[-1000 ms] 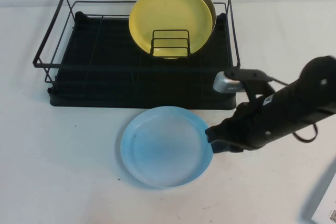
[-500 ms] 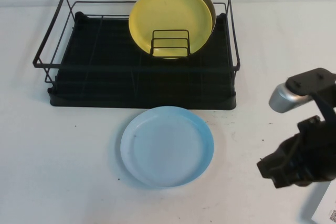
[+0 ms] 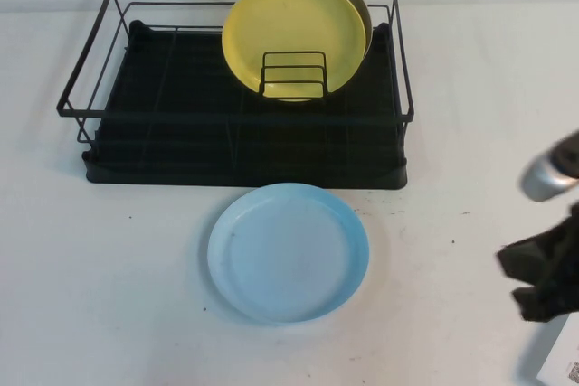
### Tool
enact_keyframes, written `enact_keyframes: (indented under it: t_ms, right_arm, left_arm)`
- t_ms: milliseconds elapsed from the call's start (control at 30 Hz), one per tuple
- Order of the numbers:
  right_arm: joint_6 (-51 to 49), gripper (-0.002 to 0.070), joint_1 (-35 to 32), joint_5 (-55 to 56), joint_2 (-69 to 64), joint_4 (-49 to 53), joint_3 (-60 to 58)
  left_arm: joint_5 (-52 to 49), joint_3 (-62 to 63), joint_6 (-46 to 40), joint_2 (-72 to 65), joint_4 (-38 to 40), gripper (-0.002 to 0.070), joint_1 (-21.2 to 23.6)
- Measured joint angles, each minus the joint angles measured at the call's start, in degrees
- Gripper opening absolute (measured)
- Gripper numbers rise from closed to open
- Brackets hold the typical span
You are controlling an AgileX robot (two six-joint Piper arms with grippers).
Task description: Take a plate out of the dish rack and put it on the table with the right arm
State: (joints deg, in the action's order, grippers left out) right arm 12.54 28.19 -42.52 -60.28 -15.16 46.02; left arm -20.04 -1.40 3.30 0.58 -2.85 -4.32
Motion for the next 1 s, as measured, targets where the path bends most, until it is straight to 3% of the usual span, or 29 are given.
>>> enact_keyframes:
  t_ms: [267, 533, 700, 1000]
  right_arm:
    - [0.1, -0.0018, -14.9, 16.7, 20.1, 3.2, -22.8]
    - [0.1, -0.0018, -21.8, 32.4, 48.6, 3.4, -41.3]
    - [0.1, -0.0018, -24.2, 32.7, 59.9, 3.4, -45.0]
    - [0.1, -0.0018, -24.6, 31.1, 60.7, 3.4, -45.5]
  left_arm:
    - [0.0, 0.0, 0.0, 0.0, 0.0, -0.0004, 0.0]
    - [0.0, 0.0, 0.0, 0.0, 0.0, -0.0004, 0.0]
    - [0.0, 0.0, 0.0, 0.0, 0.0, -0.0004, 0.0]
    - [0.0, 0.0, 0.0, 0.0, 0.0, -0.0004, 0.0]
